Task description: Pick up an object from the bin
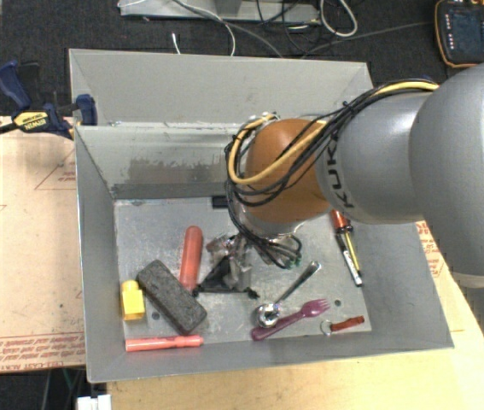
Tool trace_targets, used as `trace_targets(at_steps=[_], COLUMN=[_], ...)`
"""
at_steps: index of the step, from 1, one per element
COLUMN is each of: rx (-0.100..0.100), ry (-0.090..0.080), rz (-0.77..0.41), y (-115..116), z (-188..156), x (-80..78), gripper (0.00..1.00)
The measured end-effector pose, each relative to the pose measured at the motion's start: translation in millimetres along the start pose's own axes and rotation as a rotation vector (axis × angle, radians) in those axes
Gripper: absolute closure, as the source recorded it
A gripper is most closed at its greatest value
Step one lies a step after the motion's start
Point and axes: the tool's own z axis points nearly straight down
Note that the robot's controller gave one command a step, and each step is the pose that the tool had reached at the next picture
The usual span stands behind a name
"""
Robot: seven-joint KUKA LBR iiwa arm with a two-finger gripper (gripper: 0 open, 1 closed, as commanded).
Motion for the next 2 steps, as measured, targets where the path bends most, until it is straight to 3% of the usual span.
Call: trace_targets(at_steps=[1, 2], rx=[0.0, 0.0], ry=[0.0, -0.006], rz=[0.0, -0.278], y=[0.0, -0.1], z=[0.0, -0.5], x=[0.0, 21.1], gripper=[1.0, 1.0])
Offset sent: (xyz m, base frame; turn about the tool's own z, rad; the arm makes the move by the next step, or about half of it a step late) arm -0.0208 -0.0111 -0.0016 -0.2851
